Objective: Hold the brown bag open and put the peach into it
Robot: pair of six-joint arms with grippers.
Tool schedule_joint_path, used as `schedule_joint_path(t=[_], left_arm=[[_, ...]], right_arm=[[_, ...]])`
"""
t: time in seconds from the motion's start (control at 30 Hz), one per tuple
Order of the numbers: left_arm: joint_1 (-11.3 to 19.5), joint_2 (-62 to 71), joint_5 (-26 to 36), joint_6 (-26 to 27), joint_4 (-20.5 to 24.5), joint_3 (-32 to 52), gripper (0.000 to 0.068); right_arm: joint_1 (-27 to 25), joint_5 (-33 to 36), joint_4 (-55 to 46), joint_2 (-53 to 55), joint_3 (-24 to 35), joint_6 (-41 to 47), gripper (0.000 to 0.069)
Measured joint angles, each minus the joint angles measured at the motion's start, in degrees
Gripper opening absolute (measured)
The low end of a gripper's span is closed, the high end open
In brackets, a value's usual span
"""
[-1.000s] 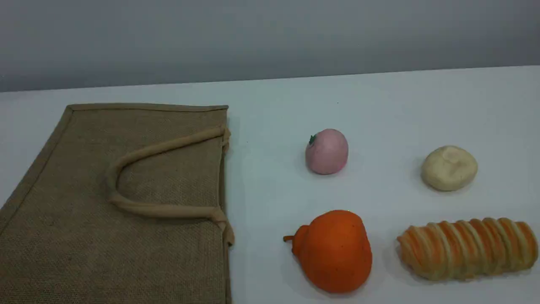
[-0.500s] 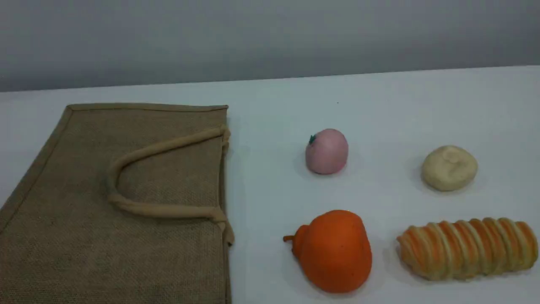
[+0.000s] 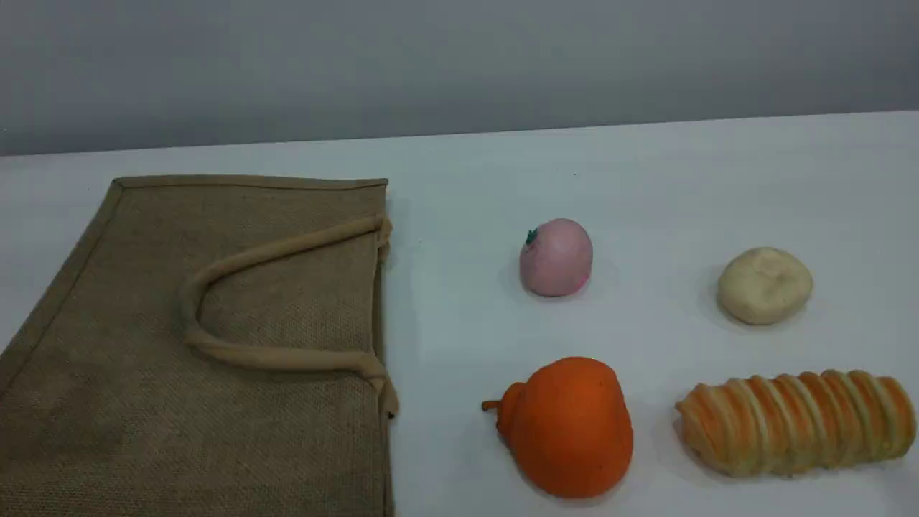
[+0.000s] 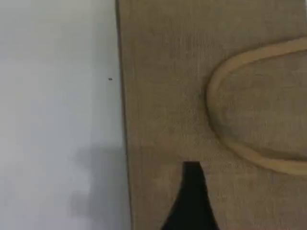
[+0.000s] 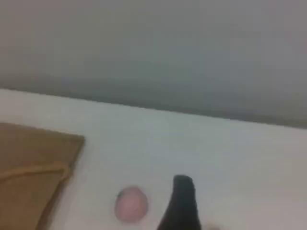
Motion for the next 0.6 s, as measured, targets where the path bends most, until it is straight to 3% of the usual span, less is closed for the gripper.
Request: schedule_joint_path(t=[0.27,0.6], left_arm=[[0.0,15.86,-4.95,0.39,-4.36,-4.31,0.052],[-0.9,33.53,-5.56,2.04,-7.32,-9.66,0.052]], right_arm=[[0.0,-0.79,1.31,10.45,-4.24,-0.09,0.0529],[0.0,-3.02,1.31,16.89,-5.22,-0.17,0.0528]])
